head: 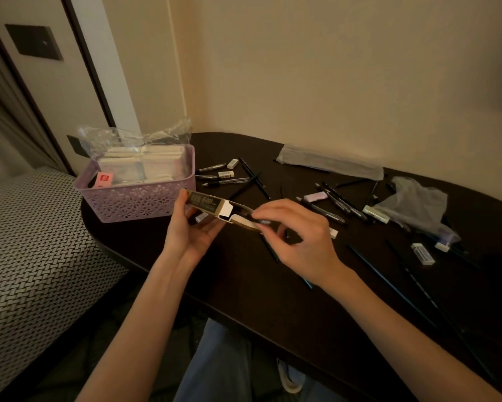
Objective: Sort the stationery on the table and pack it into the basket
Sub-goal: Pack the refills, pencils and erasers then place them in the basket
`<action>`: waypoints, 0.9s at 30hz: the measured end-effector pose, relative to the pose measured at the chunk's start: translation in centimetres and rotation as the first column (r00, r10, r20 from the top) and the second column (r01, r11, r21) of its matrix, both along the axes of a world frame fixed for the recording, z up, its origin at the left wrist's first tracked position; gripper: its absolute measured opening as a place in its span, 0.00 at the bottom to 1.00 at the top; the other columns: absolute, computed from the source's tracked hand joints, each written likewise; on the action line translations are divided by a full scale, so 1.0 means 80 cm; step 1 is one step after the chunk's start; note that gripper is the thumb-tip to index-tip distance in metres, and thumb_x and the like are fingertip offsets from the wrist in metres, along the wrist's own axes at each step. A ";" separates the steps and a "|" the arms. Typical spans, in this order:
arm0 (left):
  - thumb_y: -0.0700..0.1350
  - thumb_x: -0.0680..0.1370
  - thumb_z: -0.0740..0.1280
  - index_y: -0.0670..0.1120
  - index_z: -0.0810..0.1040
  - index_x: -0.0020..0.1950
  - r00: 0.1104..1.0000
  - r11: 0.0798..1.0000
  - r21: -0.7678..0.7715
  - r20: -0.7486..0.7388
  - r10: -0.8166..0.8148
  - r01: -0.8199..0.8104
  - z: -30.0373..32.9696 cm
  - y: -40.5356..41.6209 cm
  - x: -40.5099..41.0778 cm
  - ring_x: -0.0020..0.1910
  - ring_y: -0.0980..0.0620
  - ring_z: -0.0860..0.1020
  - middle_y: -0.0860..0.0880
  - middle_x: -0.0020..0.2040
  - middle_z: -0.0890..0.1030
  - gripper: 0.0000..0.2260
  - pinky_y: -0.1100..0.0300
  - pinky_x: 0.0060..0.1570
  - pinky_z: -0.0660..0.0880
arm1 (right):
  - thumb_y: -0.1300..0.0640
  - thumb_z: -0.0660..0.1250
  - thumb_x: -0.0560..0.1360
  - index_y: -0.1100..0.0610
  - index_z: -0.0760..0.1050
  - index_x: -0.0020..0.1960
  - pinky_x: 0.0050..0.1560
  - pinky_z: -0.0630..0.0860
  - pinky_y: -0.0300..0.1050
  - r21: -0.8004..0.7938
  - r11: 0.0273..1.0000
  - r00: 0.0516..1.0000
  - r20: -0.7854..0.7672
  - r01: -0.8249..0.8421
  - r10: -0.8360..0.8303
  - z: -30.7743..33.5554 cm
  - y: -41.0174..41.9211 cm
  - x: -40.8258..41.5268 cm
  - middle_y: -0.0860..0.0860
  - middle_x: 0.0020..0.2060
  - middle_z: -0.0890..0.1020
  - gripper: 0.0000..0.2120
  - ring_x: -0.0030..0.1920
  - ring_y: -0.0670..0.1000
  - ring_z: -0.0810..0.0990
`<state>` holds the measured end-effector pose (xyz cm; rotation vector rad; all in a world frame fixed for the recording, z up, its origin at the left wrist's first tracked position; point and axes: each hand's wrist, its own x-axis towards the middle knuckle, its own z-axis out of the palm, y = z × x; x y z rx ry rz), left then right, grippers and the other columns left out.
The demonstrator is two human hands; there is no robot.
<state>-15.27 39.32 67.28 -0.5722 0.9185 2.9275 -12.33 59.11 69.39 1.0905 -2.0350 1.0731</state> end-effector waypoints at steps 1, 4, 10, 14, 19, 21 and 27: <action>0.56 0.76 0.68 0.43 0.70 0.69 1.000 1.000 -0.011 0.004 -0.006 0.006 -0.001 0.000 0.000 0.53 0.41 0.80 0.37 0.58 0.76 0.26 0.52 0.40 0.82 | 0.64 0.68 0.75 0.62 0.80 0.55 0.42 0.78 0.34 0.036 0.999 1.000 -0.008 0.019 -0.019 -0.002 0.002 -0.002 0.54 0.53 0.81 0.09 0.50 0.45 0.80; 0.55 0.76 0.68 0.43 0.70 0.69 0.999 0.999 -0.027 0.028 -0.020 0.020 -0.001 0.000 -0.001 0.54 0.39 0.79 0.36 0.59 0.75 0.26 0.51 0.38 0.82 | 0.60 0.64 0.78 0.61 0.79 0.59 0.48 0.76 0.35 0.167 0.982 0.996 -0.038 0.085 -0.080 -0.004 0.011 -0.005 0.56 0.56 0.77 0.12 0.55 0.46 0.76; 0.54 0.77 0.68 0.43 0.70 0.68 0.994 0.992 -0.102 0.087 -0.060 0.069 0.003 0.001 -0.008 0.57 0.39 0.78 0.36 0.61 0.75 0.24 0.48 0.46 0.79 | 0.58 0.64 0.77 0.58 0.79 0.61 0.47 0.73 0.35 0.319 0.931 0.980 -0.136 0.179 -0.142 -0.001 0.020 -0.012 0.57 0.56 0.73 0.14 0.52 0.47 0.73; 0.54 0.76 0.69 0.43 0.67 0.71 0.990 0.987 -0.117 0.096 -0.101 0.112 0.001 0.008 -0.013 0.58 0.38 0.77 0.35 0.62 0.74 0.28 0.47 0.42 0.81 | 0.57 0.69 0.75 0.58 0.84 0.51 0.44 0.73 0.36 0.226 0.953 0.969 -0.186 0.200 -0.160 0.002 0.019 -0.015 0.57 0.53 0.76 0.08 0.49 0.47 0.74; 0.54 0.75 0.70 0.43 0.66 0.71 0.986 0.980 -0.125 0.086 -0.144 0.154 0.006 0.021 -0.023 0.56 0.37 0.78 0.34 0.62 0.73 0.29 0.49 0.35 0.81 | 0.56 0.68 0.75 0.55 0.84 0.51 0.39 0.71 0.37 0.303 0.920 0.957 -0.226 0.248 -0.183 0.008 0.021 -0.025 0.57 0.56 0.75 0.08 0.51 0.49 0.73; 0.54 0.75 0.71 0.42 0.67 0.70 0.984 0.979 -0.116 0.077 -0.162 0.171 0.009 0.025 -0.030 0.56 0.36 0.78 0.34 0.62 0.72 0.29 0.49 0.36 0.81 | 0.54 0.66 0.74 0.54 0.84 0.51 0.40 0.69 0.37 0.376 0.896 0.968 -0.168 0.236 -0.185 0.013 0.024 -0.031 0.58 0.59 0.73 0.10 0.53 0.48 0.72; 0.54 0.75 0.70 0.43 0.70 0.69 0.991 0.991 -0.024 0.032 -0.127 0.128 0.016 0.032 -0.068 0.58 0.36 0.77 0.34 0.63 0.72 0.26 0.48 0.42 0.82 | 0.56 0.67 0.75 0.58 0.83 0.52 0.46 0.74 0.34 0.140 0.956 0.965 -0.078 0.259 -0.250 0.022 0.055 -0.053 0.56 0.57 0.74 0.10 0.51 0.44 0.74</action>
